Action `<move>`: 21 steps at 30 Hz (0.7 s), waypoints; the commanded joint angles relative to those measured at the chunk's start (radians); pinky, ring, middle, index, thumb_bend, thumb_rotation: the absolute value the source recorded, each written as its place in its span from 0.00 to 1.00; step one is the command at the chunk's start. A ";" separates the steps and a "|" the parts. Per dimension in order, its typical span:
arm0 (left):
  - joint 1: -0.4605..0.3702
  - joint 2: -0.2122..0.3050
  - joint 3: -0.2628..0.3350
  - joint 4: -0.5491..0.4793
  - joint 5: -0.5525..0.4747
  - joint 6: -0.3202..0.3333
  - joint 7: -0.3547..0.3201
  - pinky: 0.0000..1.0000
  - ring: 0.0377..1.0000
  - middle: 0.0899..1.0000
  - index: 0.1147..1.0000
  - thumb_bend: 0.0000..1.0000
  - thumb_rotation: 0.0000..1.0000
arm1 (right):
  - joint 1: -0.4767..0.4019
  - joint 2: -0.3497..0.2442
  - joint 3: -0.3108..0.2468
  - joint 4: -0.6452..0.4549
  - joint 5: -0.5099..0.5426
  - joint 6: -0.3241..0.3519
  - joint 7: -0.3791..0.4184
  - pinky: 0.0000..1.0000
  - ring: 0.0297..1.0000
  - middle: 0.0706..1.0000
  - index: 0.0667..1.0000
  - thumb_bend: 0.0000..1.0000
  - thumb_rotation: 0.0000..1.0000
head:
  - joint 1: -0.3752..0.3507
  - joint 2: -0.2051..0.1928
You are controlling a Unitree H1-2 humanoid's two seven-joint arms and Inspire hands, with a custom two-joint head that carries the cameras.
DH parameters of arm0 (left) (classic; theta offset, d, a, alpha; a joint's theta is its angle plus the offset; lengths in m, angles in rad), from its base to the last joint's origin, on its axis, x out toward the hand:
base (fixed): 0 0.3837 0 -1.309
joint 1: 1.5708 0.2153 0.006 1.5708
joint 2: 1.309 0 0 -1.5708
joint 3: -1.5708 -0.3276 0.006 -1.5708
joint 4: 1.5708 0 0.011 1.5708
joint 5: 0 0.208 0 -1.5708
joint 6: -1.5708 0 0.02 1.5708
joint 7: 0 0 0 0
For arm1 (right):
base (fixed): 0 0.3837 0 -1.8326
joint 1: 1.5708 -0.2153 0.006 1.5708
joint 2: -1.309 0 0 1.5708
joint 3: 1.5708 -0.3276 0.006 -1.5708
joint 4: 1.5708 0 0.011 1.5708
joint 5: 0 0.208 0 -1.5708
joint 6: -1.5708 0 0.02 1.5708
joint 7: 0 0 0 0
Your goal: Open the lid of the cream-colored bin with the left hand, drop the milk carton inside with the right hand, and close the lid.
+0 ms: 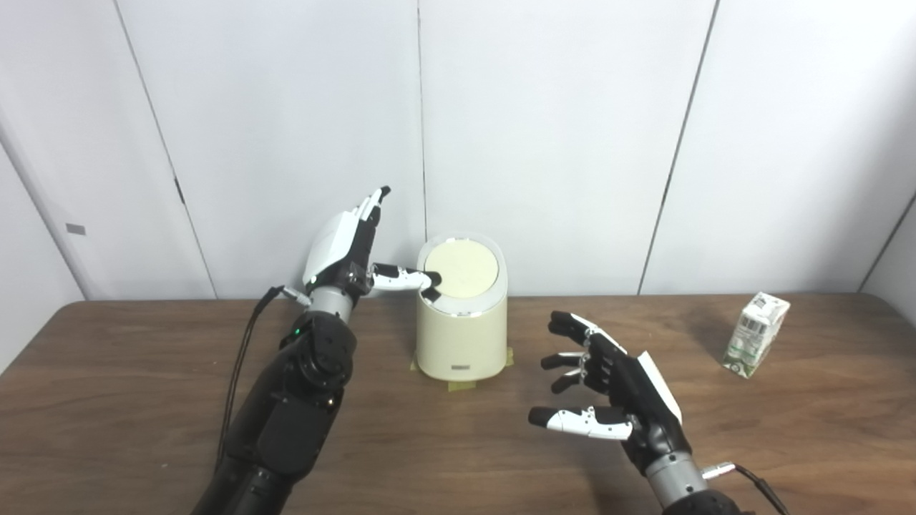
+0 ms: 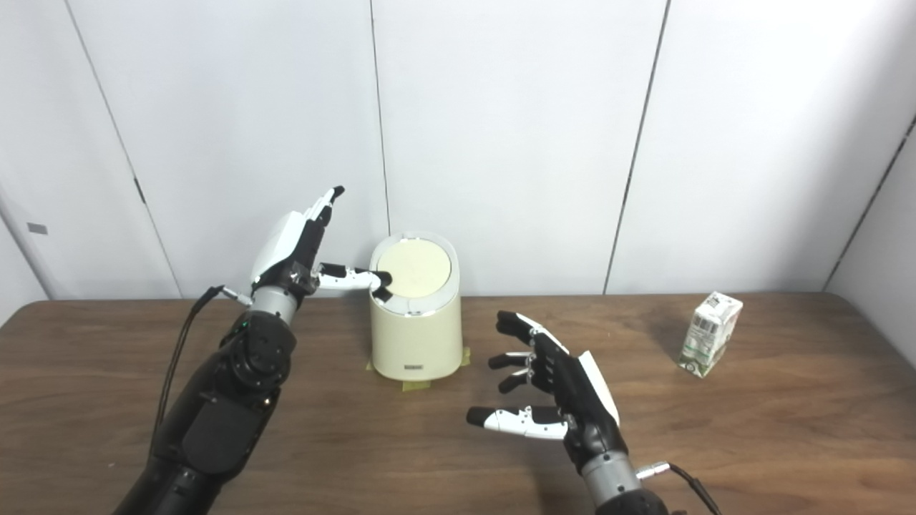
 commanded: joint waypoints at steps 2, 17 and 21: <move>-0.048 -0.008 0.003 -0.007 0.010 -0.027 0.032 0.87 1.00 1.00 1.00 0.95 0.28 | -0.032 0.005 0.000 -0.025 0.007 -0.029 -0.006 0.50 0.65 0.83 0.82 0.76 0.16 | -0.003 0.003; -0.060 -0.077 -0.014 -0.005 0.029 -0.004 0.052 0.87 1.00 1.00 1.00 0.94 0.29 | -0.030 0.005 0.001 -0.032 0.005 -0.022 -0.003 0.49 0.65 0.84 0.83 0.74 0.13 | -0.003 0.004; -0.069 -0.077 -0.021 0.001 0.045 0.009 0.055 0.88 1.00 1.00 1.00 0.94 0.29 | -0.026 0.006 0.003 -0.043 0.008 -0.010 0.000 0.49 0.65 0.84 0.83 0.74 0.13 | -0.007 0.005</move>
